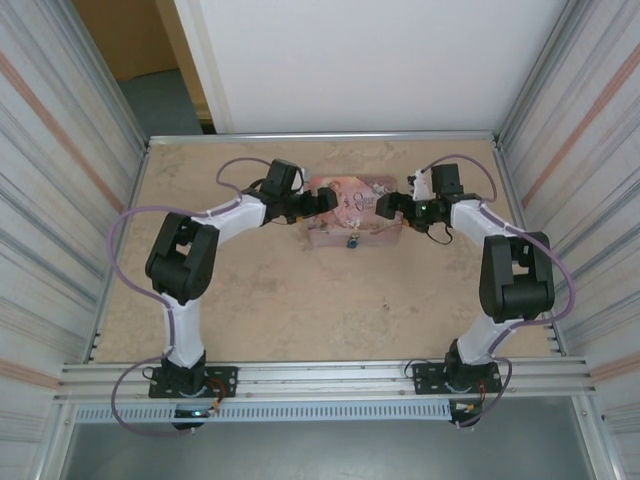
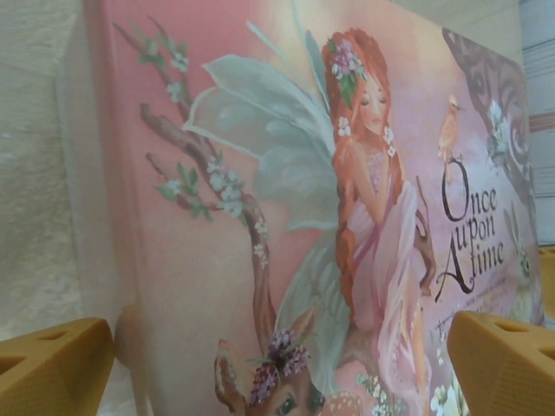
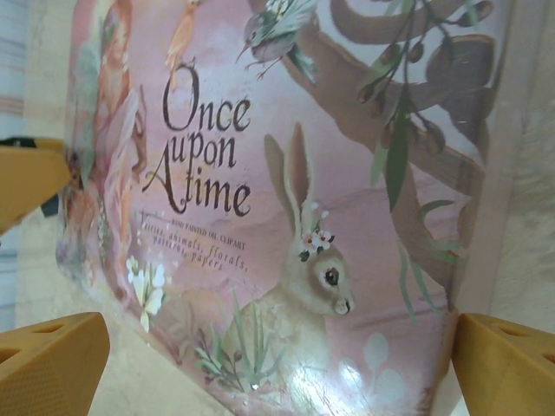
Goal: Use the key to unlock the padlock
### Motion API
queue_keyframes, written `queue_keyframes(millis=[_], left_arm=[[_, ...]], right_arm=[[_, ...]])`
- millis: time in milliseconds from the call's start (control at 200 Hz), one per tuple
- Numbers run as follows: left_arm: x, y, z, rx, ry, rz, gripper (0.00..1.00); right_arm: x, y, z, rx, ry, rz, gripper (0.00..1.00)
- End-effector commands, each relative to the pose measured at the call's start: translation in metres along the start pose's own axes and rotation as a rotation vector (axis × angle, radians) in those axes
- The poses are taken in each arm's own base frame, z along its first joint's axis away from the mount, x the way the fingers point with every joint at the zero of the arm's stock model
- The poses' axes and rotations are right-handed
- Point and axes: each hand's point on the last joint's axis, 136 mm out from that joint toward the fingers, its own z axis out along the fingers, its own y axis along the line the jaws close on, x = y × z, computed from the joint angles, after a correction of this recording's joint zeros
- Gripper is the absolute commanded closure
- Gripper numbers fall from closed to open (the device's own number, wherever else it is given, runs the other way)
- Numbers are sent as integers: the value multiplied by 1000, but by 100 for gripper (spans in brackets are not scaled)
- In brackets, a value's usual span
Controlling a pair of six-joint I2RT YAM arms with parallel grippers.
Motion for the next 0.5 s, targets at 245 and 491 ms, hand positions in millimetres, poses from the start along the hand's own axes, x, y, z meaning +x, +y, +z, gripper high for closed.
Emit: queue_keyframes(millis=[245, 491], left_arm=[[-14, -16, -22, 60, -5, 54, 1], [-27, -3, -28, 47, -21, 44, 1]], right_arm=[[47, 65, 17, -129, 99, -39, 1], [54, 72, 26, -84, 100, -51, 1]])
